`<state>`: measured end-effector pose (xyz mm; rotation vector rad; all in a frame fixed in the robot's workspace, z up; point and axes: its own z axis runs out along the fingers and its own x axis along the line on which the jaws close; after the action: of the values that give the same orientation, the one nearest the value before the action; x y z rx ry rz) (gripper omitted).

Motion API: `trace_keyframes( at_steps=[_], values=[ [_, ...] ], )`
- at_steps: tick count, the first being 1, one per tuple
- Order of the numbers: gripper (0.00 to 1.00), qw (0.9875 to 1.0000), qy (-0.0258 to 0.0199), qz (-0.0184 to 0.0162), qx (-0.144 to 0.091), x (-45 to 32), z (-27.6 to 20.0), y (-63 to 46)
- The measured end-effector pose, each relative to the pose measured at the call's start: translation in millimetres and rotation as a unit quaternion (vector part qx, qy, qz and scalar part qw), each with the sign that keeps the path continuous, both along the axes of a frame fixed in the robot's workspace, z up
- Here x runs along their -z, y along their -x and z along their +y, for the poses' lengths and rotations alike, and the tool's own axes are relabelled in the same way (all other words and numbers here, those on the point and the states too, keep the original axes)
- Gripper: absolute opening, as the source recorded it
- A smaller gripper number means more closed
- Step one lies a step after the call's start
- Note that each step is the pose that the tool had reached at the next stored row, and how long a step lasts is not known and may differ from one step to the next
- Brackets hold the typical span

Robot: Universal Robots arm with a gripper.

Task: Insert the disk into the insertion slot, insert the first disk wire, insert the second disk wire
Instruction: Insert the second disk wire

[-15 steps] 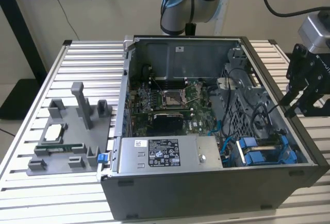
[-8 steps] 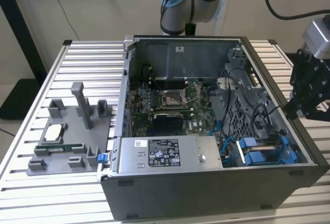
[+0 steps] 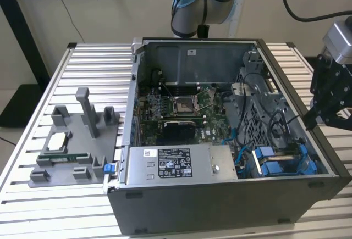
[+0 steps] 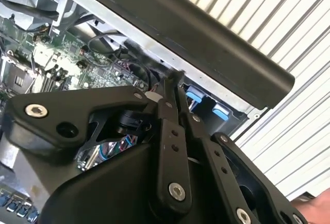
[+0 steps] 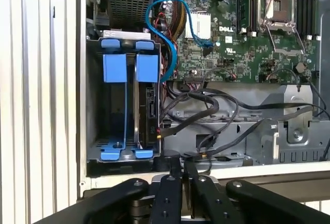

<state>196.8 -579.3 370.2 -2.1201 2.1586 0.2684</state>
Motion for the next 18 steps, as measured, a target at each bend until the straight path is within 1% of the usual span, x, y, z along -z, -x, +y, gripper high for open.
trace_keyframes(
  at_steps=[5, 8, 9, 11, 14, 16, 18],
  values=[
    [0.0, 1.0, 0.0, 0.0, 0.0, -0.4, -0.3, 0.5],
    [0.0, 1.0, 0.0001, 0.0, 0.0, -0.6, -2.0, 0.5],
    [1.0, 1.0, 0.0002, 0.0, 0.0, -0.7, -2.0, 0.5],
    [1.0, 1.0, 0.0021, -0.0014, 0.0, -0.7, -2.0, 0.5],
    [1.0, 1.0, 0.0043, -0.0056, 0.0, 1.2, -2.0, 0.5],
    [1.0, 0.9999, 0.0048, -0.0089, 0.0, 2.9, -1.7, 0.4],
    [1.0, 0.9999, 0.0049, -0.014, 0.0, 3.6, -1.2, 0.4]
  ],
)
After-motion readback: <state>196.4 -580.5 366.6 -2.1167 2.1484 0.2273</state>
